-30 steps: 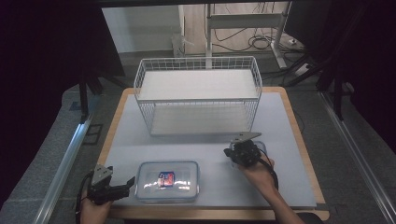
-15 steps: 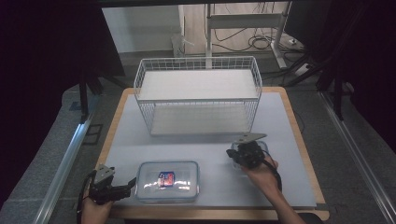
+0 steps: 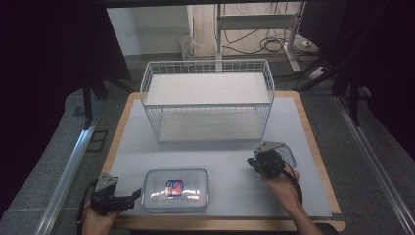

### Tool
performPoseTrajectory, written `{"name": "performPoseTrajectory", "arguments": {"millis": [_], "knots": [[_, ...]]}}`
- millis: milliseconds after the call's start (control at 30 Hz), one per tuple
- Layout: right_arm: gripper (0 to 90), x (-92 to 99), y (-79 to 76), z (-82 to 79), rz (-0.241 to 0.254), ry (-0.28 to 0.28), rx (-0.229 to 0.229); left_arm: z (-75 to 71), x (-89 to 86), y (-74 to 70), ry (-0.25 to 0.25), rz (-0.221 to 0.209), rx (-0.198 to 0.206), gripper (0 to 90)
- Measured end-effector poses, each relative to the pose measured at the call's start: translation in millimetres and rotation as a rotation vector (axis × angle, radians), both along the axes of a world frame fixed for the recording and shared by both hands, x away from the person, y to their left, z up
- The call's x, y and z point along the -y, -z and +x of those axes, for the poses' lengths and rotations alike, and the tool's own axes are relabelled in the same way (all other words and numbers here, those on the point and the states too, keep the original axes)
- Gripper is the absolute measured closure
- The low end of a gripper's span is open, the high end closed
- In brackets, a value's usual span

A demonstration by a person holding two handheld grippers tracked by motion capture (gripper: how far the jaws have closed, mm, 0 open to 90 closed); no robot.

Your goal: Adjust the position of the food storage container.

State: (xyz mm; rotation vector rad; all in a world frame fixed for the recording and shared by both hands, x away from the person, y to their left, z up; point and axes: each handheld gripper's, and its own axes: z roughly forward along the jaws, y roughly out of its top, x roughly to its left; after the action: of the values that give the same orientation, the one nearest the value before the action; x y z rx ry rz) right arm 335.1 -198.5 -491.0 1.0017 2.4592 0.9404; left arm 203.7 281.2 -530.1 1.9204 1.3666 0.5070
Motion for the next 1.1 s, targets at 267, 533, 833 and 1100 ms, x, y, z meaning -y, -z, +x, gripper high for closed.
{"name": "performPoseTrajectory", "arguments": {"millis": [267, 533, 833, 1100], "knots": [[89.8, -16.4, -2.7, -27.0, 0.095, -0.120, -0.017, -8.0, 12.2, -6.8, 0.167, 0.034, -0.072, 71.3], [88.9, -34.9, 4.6, -63.4, 0.142, -0.237, -0.102, -3.6, 38.1, -3.0, 0.237, 0.074, -0.147, 90.0], [88.9, -44.4, 9.7, -76.7, 0.115, -0.266, -0.118, 11.9, 82.0, -6.0, 0.307, 0.074, -0.126, 90.0], [89.1, -18.2, 7.6, -65.8, 0.099, -0.160, -0.104, 35.8, 109.5, -5.7, 0.333, 0.081, -0.106, 90.0]]}}
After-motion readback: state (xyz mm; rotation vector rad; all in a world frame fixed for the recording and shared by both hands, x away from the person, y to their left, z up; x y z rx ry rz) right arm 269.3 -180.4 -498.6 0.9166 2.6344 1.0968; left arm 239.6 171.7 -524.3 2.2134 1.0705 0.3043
